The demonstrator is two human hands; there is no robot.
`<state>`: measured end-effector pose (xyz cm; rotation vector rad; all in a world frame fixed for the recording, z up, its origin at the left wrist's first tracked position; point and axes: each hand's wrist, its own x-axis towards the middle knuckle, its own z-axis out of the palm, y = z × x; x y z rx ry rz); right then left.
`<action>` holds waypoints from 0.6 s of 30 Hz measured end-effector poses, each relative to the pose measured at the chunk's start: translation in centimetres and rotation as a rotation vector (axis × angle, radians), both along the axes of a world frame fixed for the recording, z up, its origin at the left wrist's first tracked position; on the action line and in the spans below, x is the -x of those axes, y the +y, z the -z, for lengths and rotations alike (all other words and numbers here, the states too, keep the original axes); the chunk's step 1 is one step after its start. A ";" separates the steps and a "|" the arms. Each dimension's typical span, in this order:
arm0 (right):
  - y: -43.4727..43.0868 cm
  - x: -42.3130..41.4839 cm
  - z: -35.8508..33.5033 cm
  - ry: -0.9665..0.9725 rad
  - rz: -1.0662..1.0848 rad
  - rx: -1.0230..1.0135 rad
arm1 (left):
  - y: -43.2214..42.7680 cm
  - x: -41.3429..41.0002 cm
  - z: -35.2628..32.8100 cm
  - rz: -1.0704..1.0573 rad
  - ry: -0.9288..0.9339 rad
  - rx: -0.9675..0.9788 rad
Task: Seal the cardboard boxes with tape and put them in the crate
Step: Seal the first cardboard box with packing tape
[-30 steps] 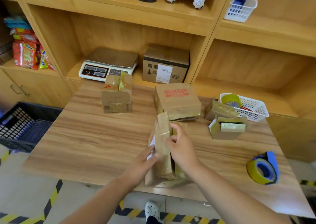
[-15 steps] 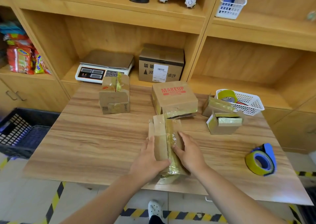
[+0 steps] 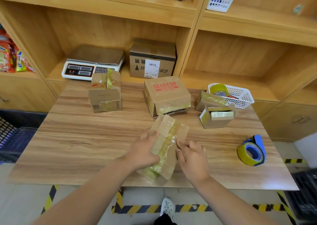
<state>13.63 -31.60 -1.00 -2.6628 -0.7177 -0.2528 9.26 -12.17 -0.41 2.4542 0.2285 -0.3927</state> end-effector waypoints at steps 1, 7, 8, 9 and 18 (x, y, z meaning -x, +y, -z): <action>-0.2 -0.2 -0.2 -0.060 -0.006 0.011 | 0.3 -0.4 -0.1 0.037 0.004 -0.023; -0.6 -3.5 -1.5 -0.097 -0.011 -0.091 | 0.3 -3.1 -0.6 0.204 -0.045 -0.241; -0.6 -4.3 -1.3 -0.086 0.011 -0.115 | 0.2 -3.5 -0.6 0.204 -0.054 -0.259; -0.7 -5.1 -1.2 -0.042 0.049 -0.125 | 0.2 -3.9 -0.6 0.198 -0.069 -0.277; -2.0 -10.5 0.0 0.358 0.039 -0.270 | -0.3 -8.0 -2.1 -0.134 -0.333 -0.352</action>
